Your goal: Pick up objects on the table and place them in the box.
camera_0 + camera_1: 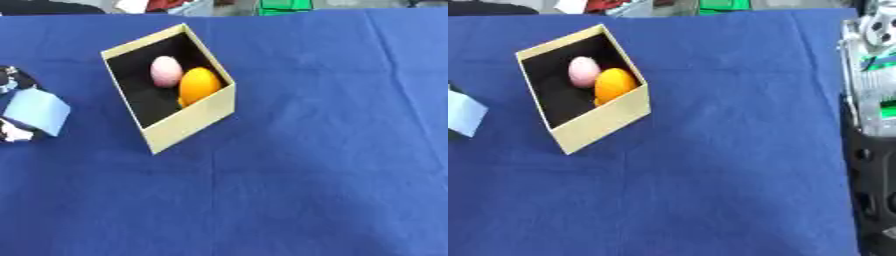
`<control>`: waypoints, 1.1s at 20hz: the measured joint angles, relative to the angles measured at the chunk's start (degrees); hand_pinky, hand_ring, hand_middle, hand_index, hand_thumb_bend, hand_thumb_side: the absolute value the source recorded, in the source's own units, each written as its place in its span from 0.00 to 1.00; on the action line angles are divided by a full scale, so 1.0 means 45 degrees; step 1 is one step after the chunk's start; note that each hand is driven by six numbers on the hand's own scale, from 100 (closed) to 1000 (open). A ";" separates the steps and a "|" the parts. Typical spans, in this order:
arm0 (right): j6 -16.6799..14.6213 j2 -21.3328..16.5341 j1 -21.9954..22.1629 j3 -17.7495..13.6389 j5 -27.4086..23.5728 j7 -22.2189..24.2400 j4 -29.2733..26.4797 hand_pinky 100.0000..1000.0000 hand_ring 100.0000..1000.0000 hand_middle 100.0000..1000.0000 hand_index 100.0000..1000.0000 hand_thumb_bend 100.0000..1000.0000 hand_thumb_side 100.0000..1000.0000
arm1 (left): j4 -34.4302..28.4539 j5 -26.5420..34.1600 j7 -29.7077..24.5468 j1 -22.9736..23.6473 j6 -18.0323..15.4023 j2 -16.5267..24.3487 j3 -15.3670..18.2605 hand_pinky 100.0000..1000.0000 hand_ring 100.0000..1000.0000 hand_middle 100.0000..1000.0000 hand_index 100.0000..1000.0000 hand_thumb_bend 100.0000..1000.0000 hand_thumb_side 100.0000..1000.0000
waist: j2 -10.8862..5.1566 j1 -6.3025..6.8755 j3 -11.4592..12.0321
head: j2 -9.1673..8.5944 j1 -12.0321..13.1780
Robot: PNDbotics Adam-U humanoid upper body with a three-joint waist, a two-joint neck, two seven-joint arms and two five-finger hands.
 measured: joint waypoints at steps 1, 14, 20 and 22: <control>0.0004 0.0018 0.0007 -0.0002 0.0000 -0.0003 -0.0002 0.89 1.00 0.70 0.88 0.00 0.61 | -0.0045 0.0067 -0.0046 0.0000 0.0046 0.0000 -0.0001 0.63 0.59 0.39 0.65 0.00 0.00 | -0.0006 0.0009 0.0011 | 0.0002 -0.0015; 0.0060 0.0192 0.0222 -0.0040 0.0002 -0.0020 -0.0273 0.89 1.00 0.70 0.88 0.00 0.61 | -0.0781 0.1353 -0.0500 -0.0295 0.0499 0.0000 0.0002 0.61 0.57 0.40 0.62 0.00 0.04 | -0.0233 0.0168 0.0116 | 0.0011 -0.0163; 0.0086 0.0234 0.0230 -0.0030 0.0024 0.0026 -0.0351 0.89 1.00 0.70 0.87 0.00 0.61 | -0.1179 0.2069 -0.0616 -0.0899 0.0615 -0.0310 0.0001 0.60 0.56 0.41 0.62 0.00 0.10 | -0.0308 0.0215 0.0119 | 0.0048 -0.0367; 0.0071 0.0296 0.0230 0.0005 0.0033 0.0052 -0.0395 0.89 1.00 0.70 0.87 0.00 0.61 | -0.1351 0.2298 -0.0665 -0.1140 0.0664 -0.0468 -0.0002 0.60 0.56 0.41 0.62 0.00 0.11 | -0.0309 0.0234 0.0111 | 0.0084 -0.0456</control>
